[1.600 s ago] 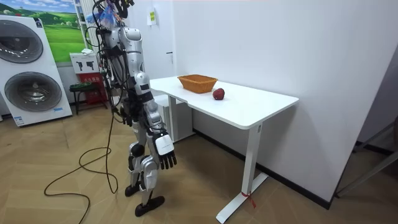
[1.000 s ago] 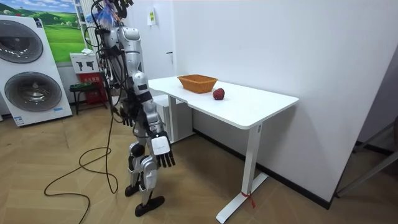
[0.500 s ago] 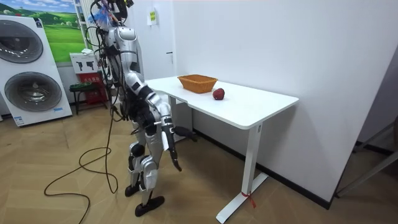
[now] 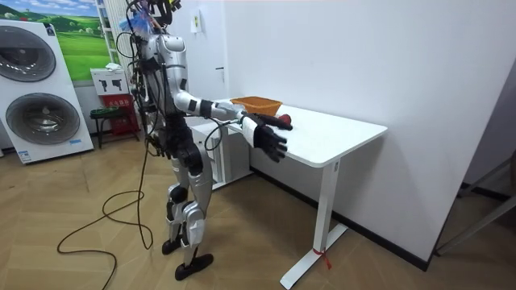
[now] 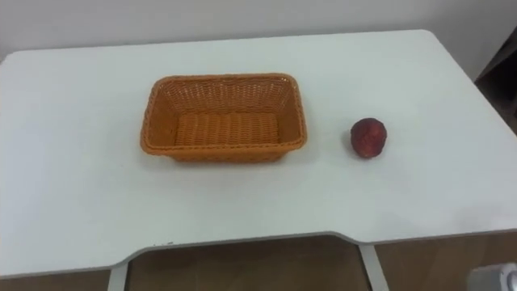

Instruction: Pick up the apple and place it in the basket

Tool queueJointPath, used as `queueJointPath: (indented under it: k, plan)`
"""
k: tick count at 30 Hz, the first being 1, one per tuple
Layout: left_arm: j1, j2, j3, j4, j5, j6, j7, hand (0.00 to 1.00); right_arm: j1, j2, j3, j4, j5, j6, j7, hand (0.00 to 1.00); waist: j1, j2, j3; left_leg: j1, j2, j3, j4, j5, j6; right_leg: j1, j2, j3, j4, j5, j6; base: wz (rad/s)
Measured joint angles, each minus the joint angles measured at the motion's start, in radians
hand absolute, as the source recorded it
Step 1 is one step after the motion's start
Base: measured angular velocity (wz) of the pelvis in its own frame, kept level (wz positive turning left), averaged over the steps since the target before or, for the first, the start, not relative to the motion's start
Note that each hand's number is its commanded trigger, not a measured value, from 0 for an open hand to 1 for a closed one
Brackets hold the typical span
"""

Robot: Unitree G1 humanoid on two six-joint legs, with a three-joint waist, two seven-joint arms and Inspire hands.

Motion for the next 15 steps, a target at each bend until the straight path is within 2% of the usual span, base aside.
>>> queueJointPath:
  k: [4,6,11,13,15]
  plan:
    - [-0.005,0.000,-0.019,-0.017,0.012,-0.001,-0.010,0.00,-0.006,-0.007,0.064,-0.104,-0.056,-0.001,0.020,0.00,0.013,-0.004,0.0002,0.004,0.001,-0.001,0.000,0.000,0.000,0.002,0.001,-0.001,-0.001,0.000,-0.001,0.00]
    - [-0.009,0.001,-0.025,-0.020,0.012,-0.001,-0.018,0.00,-0.008,-0.013,0.108,-0.122,-0.103,-0.001,0.024,0.00,0.032,-0.012,0.0013,0.008,0.001,-0.008,-0.001,0.000,0.000,0.007,0.001,-0.003,-0.002,0.000,-0.001,0.00]
    - [-0.006,0.006,-0.056,-0.018,0.012,-0.001,-0.020,0.00,-0.042,-0.020,0.156,-0.122,-0.163,-0.001,0.076,0.00,0.032,-0.025,0.0070,0.007,-0.001,-0.027,0.009,0.000,0.000,0.017,-0.002,-0.026,-0.003,0.001,-0.002,0.11]
    - [-0.007,0.006,-0.057,-0.016,0.012,-0.001,-0.023,0.00,-0.059,-0.029,0.173,-0.122,-0.166,0.000,0.104,0.00,0.041,-0.029,0.0065,0.006,0.000,-0.028,0.011,0.000,0.000,0.018,-0.002,-0.031,-0.003,0.002,-0.002,0.07]
    - [-0.007,0.007,-0.057,-0.017,0.012,-0.001,-0.028,0.00,-0.085,-0.054,0.198,-0.122,-0.165,0.000,0.153,0.00,0.043,-0.030,0.0056,0.006,-0.001,-0.030,0.012,0.000,0.000,0.019,-0.004,-0.041,-0.003,0.002,-0.002,0.07]
